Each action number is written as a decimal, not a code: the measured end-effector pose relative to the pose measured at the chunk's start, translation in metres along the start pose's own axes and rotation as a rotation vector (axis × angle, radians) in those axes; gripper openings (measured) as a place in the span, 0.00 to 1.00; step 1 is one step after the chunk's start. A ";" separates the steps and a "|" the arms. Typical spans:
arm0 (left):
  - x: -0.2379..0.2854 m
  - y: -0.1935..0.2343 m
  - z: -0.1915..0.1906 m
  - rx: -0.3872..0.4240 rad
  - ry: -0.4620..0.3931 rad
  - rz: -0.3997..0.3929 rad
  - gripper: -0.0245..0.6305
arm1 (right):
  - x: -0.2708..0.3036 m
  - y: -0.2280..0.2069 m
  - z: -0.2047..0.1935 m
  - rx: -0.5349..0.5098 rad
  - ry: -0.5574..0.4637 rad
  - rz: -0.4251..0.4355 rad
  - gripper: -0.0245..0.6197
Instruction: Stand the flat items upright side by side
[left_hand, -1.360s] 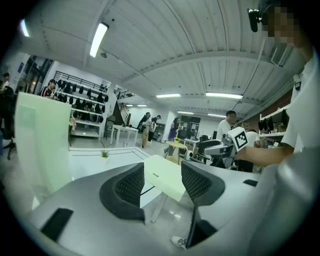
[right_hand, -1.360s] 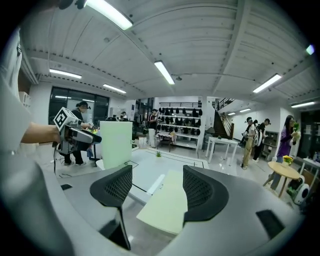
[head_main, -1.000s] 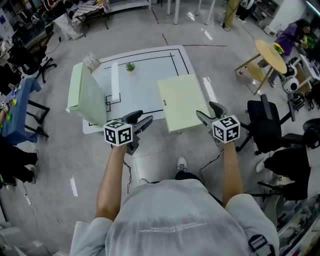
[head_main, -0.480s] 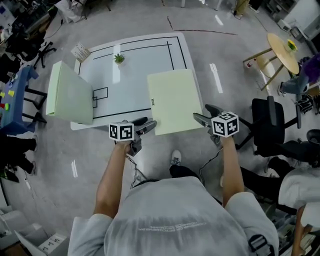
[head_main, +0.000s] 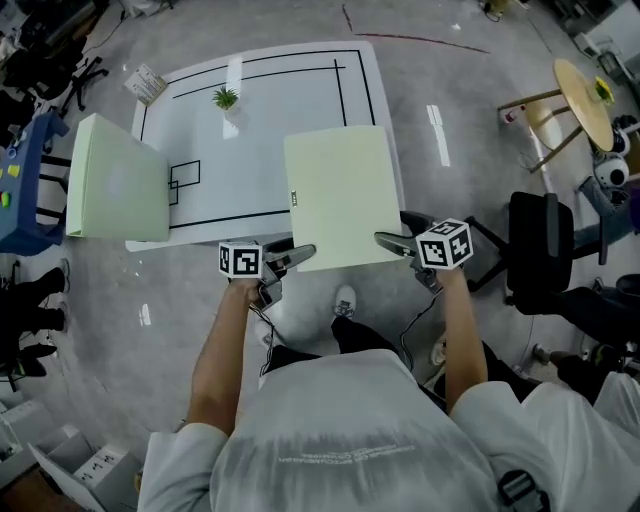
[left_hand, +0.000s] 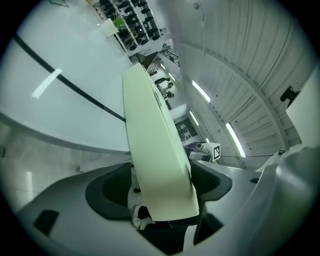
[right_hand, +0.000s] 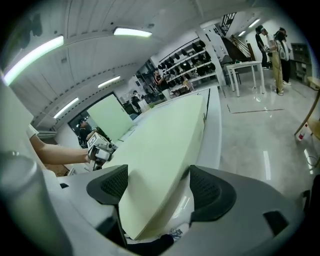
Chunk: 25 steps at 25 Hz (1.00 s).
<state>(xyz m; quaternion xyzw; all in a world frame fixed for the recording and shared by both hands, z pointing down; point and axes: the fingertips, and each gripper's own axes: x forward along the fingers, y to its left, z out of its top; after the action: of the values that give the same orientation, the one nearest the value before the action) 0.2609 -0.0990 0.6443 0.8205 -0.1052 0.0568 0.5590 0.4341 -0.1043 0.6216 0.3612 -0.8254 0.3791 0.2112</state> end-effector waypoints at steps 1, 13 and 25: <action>0.002 0.000 0.000 -0.012 -0.009 -0.013 0.60 | 0.001 0.000 -0.001 0.002 0.006 0.008 0.63; 0.011 0.003 0.002 0.018 -0.030 -0.032 0.60 | 0.008 -0.001 -0.006 -0.019 0.067 0.001 0.64; -0.015 -0.018 0.004 0.188 -0.006 0.060 0.59 | 0.016 0.023 0.006 -0.157 0.095 0.020 0.64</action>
<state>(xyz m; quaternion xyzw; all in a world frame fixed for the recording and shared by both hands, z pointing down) 0.2509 -0.0947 0.6236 0.8660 -0.1254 0.0807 0.4772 0.4063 -0.1058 0.6168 0.3168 -0.8451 0.3322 0.2740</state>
